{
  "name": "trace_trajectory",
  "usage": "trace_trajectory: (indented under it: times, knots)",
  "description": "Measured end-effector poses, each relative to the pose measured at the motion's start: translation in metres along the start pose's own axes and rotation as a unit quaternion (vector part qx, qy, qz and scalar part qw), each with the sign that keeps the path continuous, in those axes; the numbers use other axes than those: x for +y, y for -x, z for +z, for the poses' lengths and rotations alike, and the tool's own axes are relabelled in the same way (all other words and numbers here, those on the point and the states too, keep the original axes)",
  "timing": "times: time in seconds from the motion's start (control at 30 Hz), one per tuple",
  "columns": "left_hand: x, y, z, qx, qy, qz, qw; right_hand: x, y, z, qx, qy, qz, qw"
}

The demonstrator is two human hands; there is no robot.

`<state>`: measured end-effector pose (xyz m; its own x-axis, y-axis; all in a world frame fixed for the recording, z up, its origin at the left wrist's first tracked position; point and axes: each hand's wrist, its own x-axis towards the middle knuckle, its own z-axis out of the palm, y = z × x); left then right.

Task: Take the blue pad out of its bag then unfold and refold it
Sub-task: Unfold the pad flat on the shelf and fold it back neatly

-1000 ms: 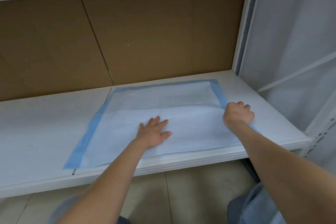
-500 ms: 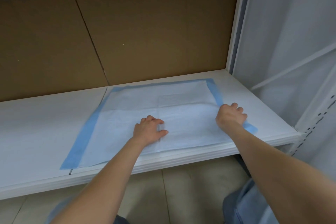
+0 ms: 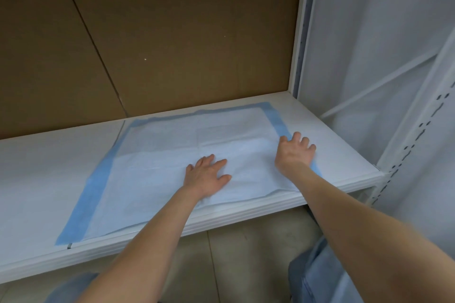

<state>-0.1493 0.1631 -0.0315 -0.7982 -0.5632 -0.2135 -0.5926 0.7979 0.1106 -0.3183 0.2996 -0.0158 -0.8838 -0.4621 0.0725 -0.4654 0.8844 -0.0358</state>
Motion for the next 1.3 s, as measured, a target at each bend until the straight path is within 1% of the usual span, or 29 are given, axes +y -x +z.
trace_trajectory:
  times: [0.07,0.1,0.17,0.23,0.3,0.37,0.4,0.43,0.47,0.5,0.53,0.57,0.6,0.63,0.7,0.77,0.83,0.93,1.03,1.1,1.17,1.23,1.27,1.3]
  knots:
    - [0.001,0.001,0.0,0.0,-0.006,-0.001,1.0,-0.005,-0.002,0.003,0.013,-0.01,-0.048,0.999]
    - [0.001,0.001,0.0,0.0,-0.009,-0.001,1.0,-0.008,-0.003,0.004,-0.002,-0.018,-0.077,0.997]
    - [0.001,0.003,0.001,-0.005,-0.013,-0.001,1.0,-0.014,-0.003,0.008,-0.067,-0.021,-0.119,0.99]
    - [-0.001,0.006,0.0,-0.008,-0.01,0.003,1.0,-0.016,-0.001,0.008,-0.107,0.0,-0.118,0.987]
    - [-0.006,0.008,0.0,-0.002,0.001,0.0,1.0,-0.018,0.001,0.005,-0.116,0.036,-0.092,0.988]
    - [-0.017,0.012,0.0,0.007,0.004,-0.025,1.0,-0.023,0.005,-0.004,-0.109,0.052,-0.076,0.99]
    - [-0.022,0.014,-0.001,0.008,0.005,-0.038,0.999,-0.025,0.006,-0.007,-0.092,0.032,-0.088,0.991]
    - [-0.027,0.017,-0.001,0.004,0.008,-0.048,0.999,-0.026,0.006,-0.009,-0.079,-0.01,-0.117,0.99]
    - [-0.03,0.018,-0.001,-0.003,0.012,-0.053,0.999,-0.028,0.009,-0.011,-0.081,-0.066,-0.159,0.982]
    - [-0.032,0.02,-0.001,-0.011,0.018,-0.051,0.998,-0.031,0.013,-0.013,-0.111,-0.122,-0.202,0.965]
    - [-0.033,0.023,-0.002,-0.019,0.026,-0.042,0.999,-0.034,0.018,-0.014,-0.169,-0.166,-0.235,0.943]
    - [-0.033,0.026,-0.003,-0.026,0.039,-0.027,0.999,-0.037,0.024,-0.015,-0.235,-0.183,-0.258,0.919]
    - [-0.034,0.029,-0.004,-0.034,0.055,-0.009,0.998,-0.038,0.031,-0.015,-0.288,-0.168,-0.277,0.901]
    - [-0.038,0.032,-0.006,-0.045,0.072,0.009,0.996,-0.039,0.035,-0.016,-0.323,-0.133,-0.291,0.891]
    - [-0.048,0.041,-0.01,-0.079,0.08,0.032,0.993,-0.036,0.038,-0.02,-0.351,-0.066,-0.308,0.882]
    - [-0.059,0.049,-0.012,-0.106,0.043,0.038,0.993,-0.034,0.036,-0.025,-0.361,-0.021,-0.317,0.876]
    - [-0.066,0.053,-0.01,-0.102,0.048,0.038,0.993,-0.032,0.036,-0.027,-0.356,0.001,-0.323,0.877]
    - [-0.066,0.056,-0.009,-0.073,0.095,0.059,0.991,-0.029,0.038,-0.024,-0.332,-0.006,-0.333,0.883]
    - [-0.057,0.054,-0.009,-0.065,0.091,0.067,0.992,-0.022,0.034,-0.024,-0.318,-0.014,-0.328,0.889]
    - [-0.048,0.05,-0.006,-0.056,0.087,0.066,0.992,-0.017,0.029,-0.027,-0.32,-0.007,-0.317,0.893]
    - [-0.041,0.046,-0.006,-0.046,0.096,0.054,0.993,-0.016,0.023,-0.032,-0.342,-0.01,-0.298,0.891]
    - [-0.038,0.04,-0.014,-0.017,0.152,0.031,0.988,-0.019,0.015,-0.037,-0.337,-0.047,-0.269,0.901]
    - [-0.04,0.038,-0.019,0.015,0.178,0.015,0.984,-0.022,0.009,-0.039,-0.311,-0.073,-0.258,0.912]
    - [-0.043,0.034,-0.024,0.063,0.174,-0.001,0.983,-0.026,0.003,-0.039,-0.271,-0.092,-0.252,0.925]
